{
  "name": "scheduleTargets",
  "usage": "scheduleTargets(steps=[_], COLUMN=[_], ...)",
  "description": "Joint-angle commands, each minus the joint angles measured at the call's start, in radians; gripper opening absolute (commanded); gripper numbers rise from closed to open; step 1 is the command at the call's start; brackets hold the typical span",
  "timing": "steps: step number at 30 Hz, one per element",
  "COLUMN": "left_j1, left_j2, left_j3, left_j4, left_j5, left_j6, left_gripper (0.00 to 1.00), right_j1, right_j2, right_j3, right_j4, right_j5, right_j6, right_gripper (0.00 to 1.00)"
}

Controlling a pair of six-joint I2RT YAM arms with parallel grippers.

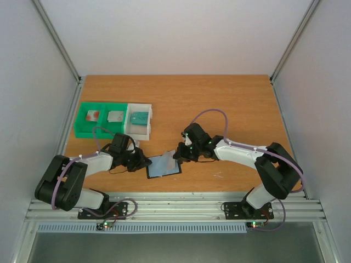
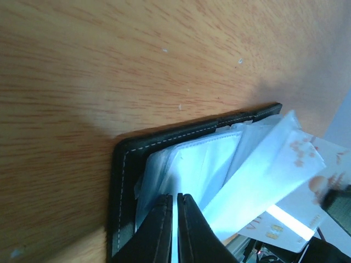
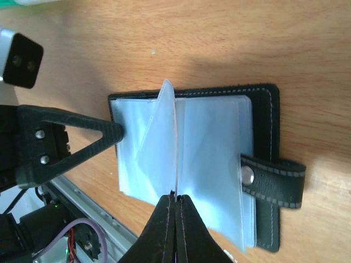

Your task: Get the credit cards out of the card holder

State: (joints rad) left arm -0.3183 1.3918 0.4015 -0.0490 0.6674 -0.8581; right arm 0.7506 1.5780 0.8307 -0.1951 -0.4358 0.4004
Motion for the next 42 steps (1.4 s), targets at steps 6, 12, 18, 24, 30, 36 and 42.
scheduleTargets(steps=[6,12,18,24,30,36,42], left_j1=[0.0,0.001,0.001,-0.002,-0.005,-0.01,-0.01], left_j2=[-0.152,-0.322,-0.41,-0.443,-0.437,-0.425,-0.4], left_j3=[0.083,0.149,0.137,0.091,0.044,0.018,0.036], left_j4=[-0.139,-0.23,-0.119,0.128,0.357,0.491,0.547], left_j5=[-0.007,0.001,0.077,0.163,0.206,0.23,0.286], left_j6=[0.003,-0.024,-0.115,-0.265,-0.4,-0.463,-0.471], left_gripper=[0.22,0.44,0.5,0.5,0.35,0.01,0.0], right_j1=[-0.005,-0.005,-0.005,-0.004,-0.004,-0.003,-0.007], right_j2=[-0.128,-0.191,-0.249,-0.285,-0.285,-0.282,-0.307], right_j3=[0.048,0.032,-0.004,-0.034,-0.05,-0.06,-0.012], right_j4=[-0.098,0.011,0.188,0.348,0.41,0.434,0.274], right_j5=[0.059,-0.008,-0.076,-0.127,-0.158,-0.183,-0.197], right_j6=[0.014,0.089,0.186,0.243,0.274,0.279,0.155], right_gripper=[0.01,0.01,0.01,0.01,0.01,0.01,0.19])
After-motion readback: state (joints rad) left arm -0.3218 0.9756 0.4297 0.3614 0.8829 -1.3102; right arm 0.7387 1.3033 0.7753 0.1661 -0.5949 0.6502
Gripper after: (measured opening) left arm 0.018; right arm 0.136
